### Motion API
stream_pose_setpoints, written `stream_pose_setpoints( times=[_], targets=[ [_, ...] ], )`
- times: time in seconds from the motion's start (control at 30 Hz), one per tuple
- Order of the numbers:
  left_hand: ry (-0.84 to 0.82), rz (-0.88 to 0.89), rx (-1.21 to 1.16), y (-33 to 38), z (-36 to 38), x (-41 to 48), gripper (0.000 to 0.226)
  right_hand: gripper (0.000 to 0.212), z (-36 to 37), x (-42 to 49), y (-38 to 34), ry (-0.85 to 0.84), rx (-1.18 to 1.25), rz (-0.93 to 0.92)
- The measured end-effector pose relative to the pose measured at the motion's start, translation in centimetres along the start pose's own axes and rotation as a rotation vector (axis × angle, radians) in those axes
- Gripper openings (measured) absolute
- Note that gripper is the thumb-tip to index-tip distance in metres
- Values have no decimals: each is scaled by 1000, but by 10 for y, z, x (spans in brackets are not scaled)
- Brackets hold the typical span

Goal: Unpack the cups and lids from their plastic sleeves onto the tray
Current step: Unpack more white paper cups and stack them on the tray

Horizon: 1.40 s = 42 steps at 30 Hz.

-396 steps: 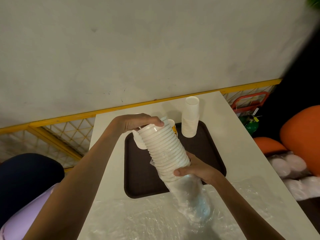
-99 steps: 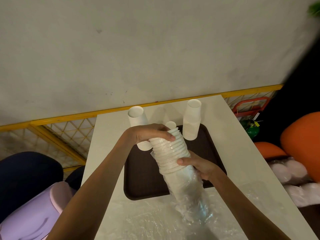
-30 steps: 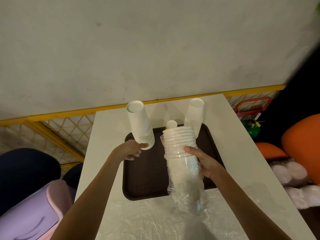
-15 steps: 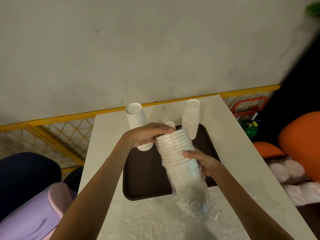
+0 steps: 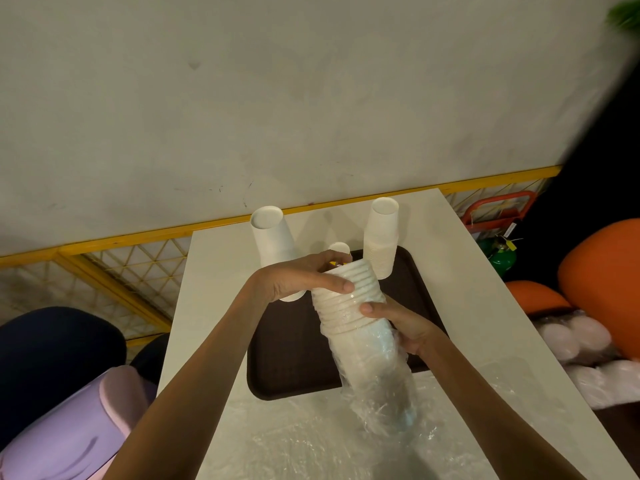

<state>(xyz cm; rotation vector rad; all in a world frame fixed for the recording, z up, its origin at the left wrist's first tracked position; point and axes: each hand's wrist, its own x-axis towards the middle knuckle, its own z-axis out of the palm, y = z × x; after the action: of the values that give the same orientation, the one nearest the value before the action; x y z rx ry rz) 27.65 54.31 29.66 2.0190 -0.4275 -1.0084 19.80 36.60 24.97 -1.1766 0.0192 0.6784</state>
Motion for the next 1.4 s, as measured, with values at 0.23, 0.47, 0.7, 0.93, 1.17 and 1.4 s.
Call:
stream_pose_setpoints(
  times=[0.23,0.47,0.7,0.93,1.17,1.4],
  targets=[
    [36,-8,-14,7,-5,-3,94,111,0,-3,-4,14,13,5],
    [75,-24,-39,17,-6,-2,72,111,0,-12,-13,-23,39,-4],
    [137,-37,-29,21,-3,0,70,113,-5,-10,-9,11,36,25],
    [241,-40,5,23,-12,0,74,110,-12,-7,-10,12,-32,15],
    [289,-47,8,27,-24,-3,71,112,-13,-7,-6,14,-35,39],
    [466,28,-160,19,-44,-12,85,112,-16,-14,-9,60,36,24]
  ],
)
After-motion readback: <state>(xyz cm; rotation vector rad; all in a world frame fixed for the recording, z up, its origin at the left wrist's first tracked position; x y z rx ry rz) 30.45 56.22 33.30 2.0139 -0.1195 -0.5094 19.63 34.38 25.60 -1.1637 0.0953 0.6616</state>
